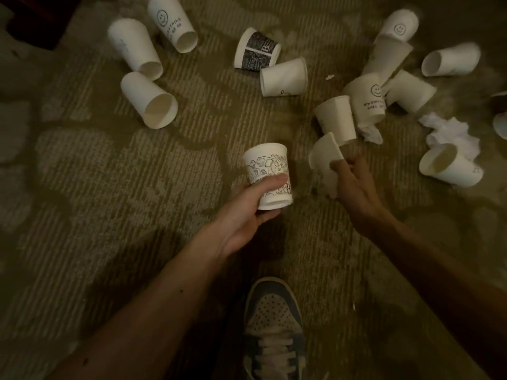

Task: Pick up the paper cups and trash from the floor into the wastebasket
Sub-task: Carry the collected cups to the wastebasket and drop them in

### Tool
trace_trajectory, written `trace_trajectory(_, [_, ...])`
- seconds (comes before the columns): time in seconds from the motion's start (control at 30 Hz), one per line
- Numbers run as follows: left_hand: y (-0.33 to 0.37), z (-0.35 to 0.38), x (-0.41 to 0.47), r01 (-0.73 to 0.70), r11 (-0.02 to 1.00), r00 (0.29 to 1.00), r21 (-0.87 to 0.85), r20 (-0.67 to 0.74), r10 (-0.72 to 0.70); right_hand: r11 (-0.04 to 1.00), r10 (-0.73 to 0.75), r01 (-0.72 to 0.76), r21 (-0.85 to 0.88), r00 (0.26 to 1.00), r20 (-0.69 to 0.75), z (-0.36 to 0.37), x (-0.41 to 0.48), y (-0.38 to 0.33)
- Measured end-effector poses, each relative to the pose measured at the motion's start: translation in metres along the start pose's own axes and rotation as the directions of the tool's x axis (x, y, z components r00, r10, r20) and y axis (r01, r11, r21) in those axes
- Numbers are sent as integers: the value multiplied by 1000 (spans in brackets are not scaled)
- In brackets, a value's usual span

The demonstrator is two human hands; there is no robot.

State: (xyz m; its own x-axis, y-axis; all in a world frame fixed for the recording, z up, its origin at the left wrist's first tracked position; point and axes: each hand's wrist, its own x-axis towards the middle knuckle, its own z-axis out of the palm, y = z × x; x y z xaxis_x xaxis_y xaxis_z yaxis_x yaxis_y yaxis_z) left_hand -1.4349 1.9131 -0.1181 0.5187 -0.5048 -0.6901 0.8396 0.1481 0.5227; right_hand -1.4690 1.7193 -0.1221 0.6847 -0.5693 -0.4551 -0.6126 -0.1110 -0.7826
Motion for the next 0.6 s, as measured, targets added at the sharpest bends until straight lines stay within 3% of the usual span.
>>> trace_trajectory(0.1, [2, -6, -1, 12, 996, 1000, -88, 13, -11, 910, 226, -274, 310, 957, 182, 12, -14, -13])
trace_trajectory(0.2, [5, -13, -3, 58, 976, 996, -212, 82, -41, 821, 203, -351, 449, 916, 346, 26, -26, -19])
trace_trajectory(0.3, [9, -17, -5, 51, 963, 992, -265, 122, -19, 854, 209, -337, 396, 920, 332, 45, -32, -22])
trace_trajectory(0.47, [12, -22, -4, -18, 983, 997, -184, 70, 31, 921, 245, -319, 224, 921, 304, 57, -27, -22])
trace_trajectory(0.53, [13, -25, -3, -37, 986, 998, -163, 45, 45, 965, 200, -242, 100, 928, 316, 55, -23, -22])
trace_trajectory(0.6, [15, -27, -2, -42, 987, 998, -152, 45, 50, 998, 46, -37, -45, 972, 232, 48, -13, -24])
